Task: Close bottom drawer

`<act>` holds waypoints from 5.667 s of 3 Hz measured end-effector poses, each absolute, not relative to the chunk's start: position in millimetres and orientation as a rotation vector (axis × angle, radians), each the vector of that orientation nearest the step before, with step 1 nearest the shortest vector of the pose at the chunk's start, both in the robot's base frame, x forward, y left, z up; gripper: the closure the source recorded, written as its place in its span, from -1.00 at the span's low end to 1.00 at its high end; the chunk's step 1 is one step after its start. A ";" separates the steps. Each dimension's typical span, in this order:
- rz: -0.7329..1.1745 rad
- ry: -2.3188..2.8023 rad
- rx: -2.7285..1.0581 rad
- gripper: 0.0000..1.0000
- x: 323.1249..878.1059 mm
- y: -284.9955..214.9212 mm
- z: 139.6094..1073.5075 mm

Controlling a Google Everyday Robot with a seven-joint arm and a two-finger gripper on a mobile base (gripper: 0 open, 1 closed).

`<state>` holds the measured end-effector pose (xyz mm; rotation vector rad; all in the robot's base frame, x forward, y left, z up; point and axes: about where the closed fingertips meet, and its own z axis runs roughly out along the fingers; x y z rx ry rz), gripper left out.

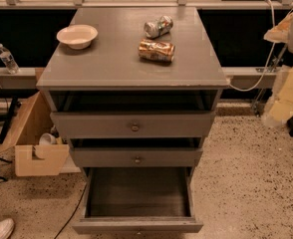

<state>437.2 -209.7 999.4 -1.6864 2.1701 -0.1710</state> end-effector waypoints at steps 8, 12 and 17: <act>0.425 2.582 -1.432 -1.00 389.9 -133.7 637.3; 0.544 2.523 -1.318 -1.00 413.4 -102.9 545.2; 0.700 2.376 -1.526 0.31 425.5 -114.4 334.3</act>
Offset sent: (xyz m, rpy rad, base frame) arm -0.0335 0.0347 -0.1935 0.1662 0.3753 -0.1381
